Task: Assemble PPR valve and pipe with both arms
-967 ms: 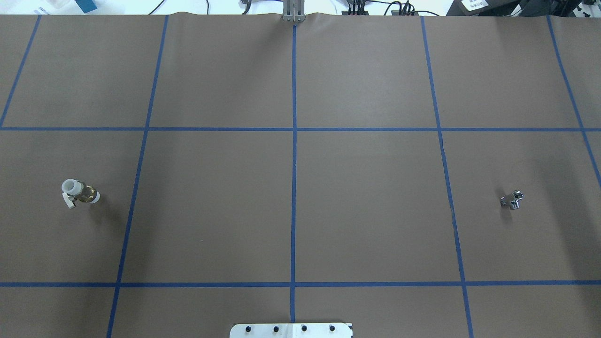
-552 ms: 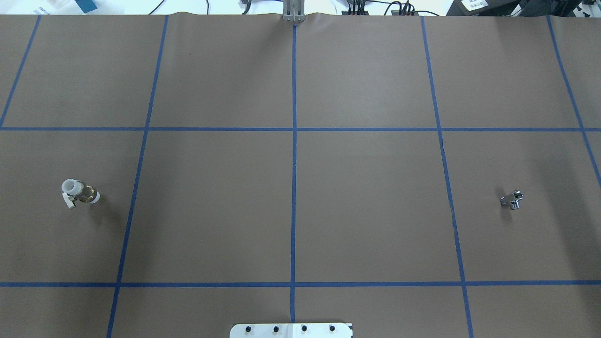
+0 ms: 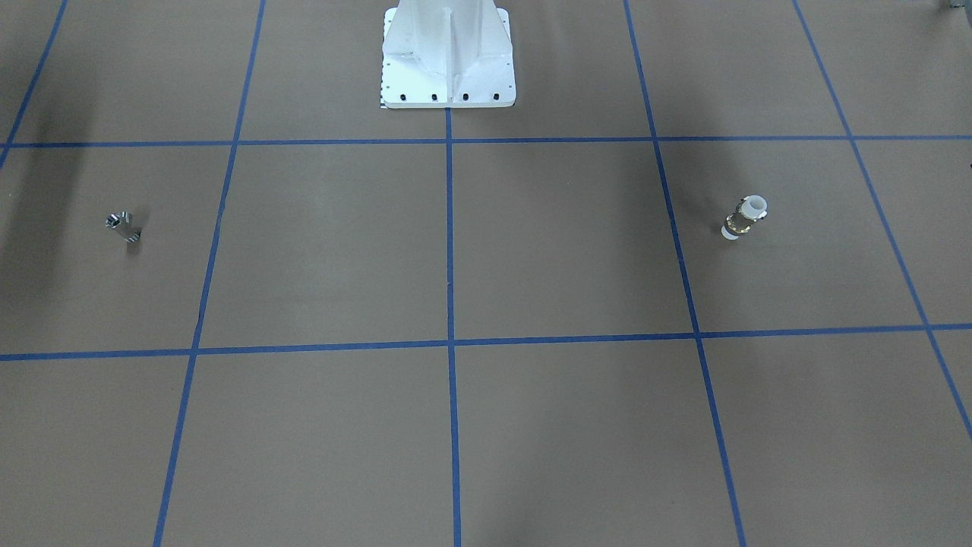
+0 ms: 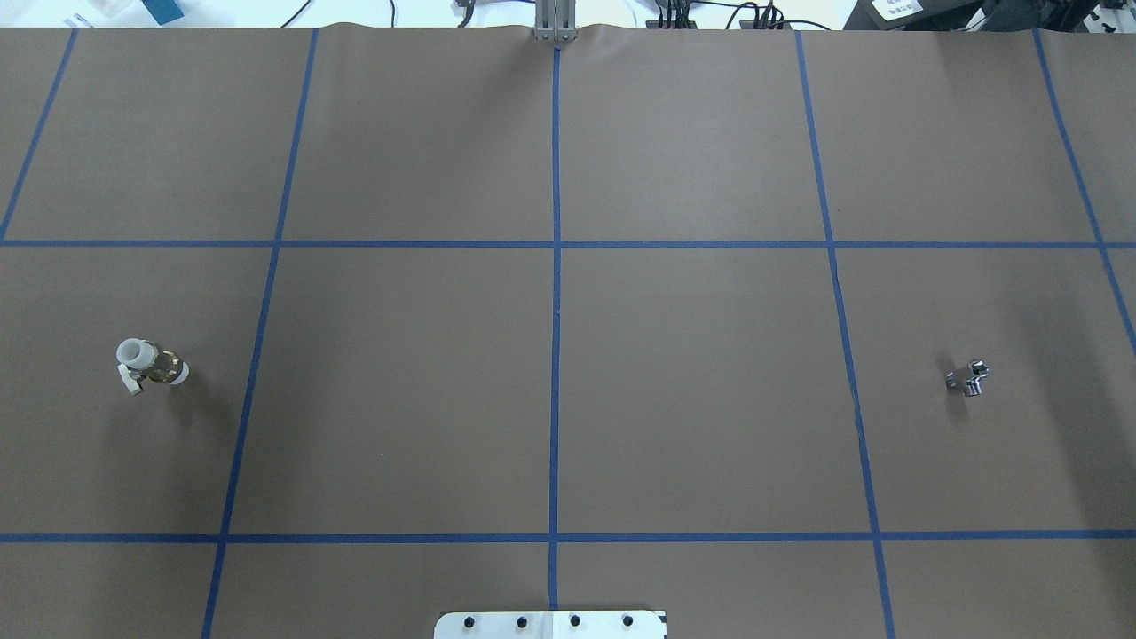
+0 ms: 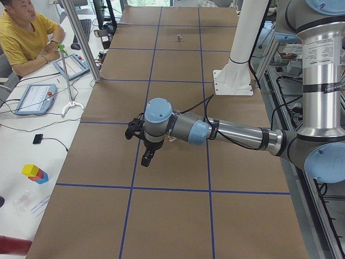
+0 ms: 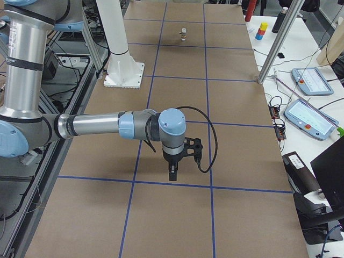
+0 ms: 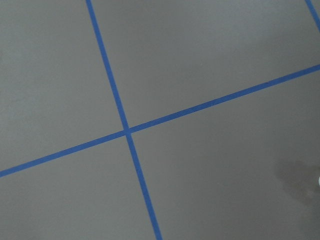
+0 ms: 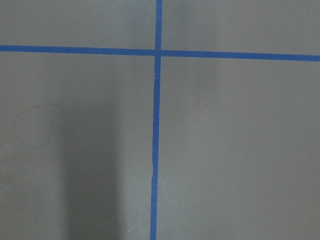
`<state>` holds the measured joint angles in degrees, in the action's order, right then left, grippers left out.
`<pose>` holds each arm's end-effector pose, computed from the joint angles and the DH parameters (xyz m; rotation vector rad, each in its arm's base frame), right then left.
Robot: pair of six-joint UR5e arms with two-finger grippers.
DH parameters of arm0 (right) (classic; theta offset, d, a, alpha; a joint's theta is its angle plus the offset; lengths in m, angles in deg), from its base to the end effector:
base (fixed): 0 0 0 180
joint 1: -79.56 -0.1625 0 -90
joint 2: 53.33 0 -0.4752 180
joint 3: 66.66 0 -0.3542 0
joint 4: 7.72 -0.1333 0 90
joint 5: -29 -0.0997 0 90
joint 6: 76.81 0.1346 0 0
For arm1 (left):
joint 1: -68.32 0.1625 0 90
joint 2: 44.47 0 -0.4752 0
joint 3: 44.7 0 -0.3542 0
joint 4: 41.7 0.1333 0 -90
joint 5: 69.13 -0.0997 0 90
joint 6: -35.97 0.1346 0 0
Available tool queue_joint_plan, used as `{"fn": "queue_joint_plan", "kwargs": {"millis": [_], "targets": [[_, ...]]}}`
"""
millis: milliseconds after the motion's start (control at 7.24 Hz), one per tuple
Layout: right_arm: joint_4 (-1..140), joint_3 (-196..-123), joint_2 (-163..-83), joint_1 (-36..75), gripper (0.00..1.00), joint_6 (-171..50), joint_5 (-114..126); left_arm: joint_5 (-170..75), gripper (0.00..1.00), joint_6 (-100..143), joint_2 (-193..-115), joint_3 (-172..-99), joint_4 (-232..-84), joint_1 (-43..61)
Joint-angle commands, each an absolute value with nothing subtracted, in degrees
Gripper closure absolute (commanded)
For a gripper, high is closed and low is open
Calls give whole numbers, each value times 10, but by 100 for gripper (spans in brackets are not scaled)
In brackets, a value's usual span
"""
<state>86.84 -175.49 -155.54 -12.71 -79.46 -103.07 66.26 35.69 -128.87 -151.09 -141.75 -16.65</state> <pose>0.0571 -0.3526 0.6824 0.0658 -0.7320 -0.0195 0.0002 -0.4300 0.6220 0.3082 0.7994 0.2218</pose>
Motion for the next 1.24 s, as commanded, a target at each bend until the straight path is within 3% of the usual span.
{"fn": "queue_joint_plan", "kwargs": {"millis": [0,691,1105], "targets": [[828,-1746,-1560,-124,0,-792,-1035,666,0,298,-1305,-1509,-1472,-74],[825,-1738,-1560,-119,0,-789,-1035,528,0,21,-1325,-1517,-1564,170],[825,-1738,-1559,-119,0,-788,-1035,502,0,8,-1324,-1518,-1563,212]]}}
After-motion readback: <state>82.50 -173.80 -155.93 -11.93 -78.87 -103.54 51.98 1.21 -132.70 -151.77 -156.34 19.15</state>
